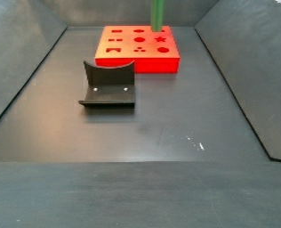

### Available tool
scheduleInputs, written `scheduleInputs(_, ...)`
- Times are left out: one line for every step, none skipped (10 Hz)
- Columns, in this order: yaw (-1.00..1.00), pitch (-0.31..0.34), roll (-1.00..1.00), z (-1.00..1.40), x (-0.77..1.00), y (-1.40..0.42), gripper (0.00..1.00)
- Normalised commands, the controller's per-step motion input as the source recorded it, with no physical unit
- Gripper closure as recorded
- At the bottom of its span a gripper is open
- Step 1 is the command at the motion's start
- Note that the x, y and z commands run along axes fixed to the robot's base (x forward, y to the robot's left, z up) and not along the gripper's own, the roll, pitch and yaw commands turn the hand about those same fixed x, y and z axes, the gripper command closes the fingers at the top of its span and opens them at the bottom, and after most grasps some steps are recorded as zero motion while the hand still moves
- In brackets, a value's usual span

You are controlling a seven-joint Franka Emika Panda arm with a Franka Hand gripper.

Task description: Insert the star object.

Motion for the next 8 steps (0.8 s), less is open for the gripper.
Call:
scheduleInputs(-0.57, 0.0, 0.0, -0.02, 0.01, 0.0, 1.0)
scheduleInputs(-0.47, 0.0, 0.02, -0.03, -0.09, 0.0, 1.0)
scheduleInputs(-0.28, 0.0, 0.0, -0.03, -0.25, 0.0, 1.0)
scheduleInputs(-0.13, 0.0, 0.0, -0.08, -0.39, 0.0, 1.0)
scheduleInputs(0.0, 0.0, 0.0, -0.09, -0.18, 0.0, 1.0)
scheduleInputs(0.0, -0.021, 0.01, -0.17, 0.0, 0.0, 1.0)
scheduleInputs(0.0, -0.026, 0.01, -0.17, 0.0, 0.0, 1.0)
scheduleInputs(0.0, -0.021, 0.03, -0.19, 0.0, 0.0, 1.0)
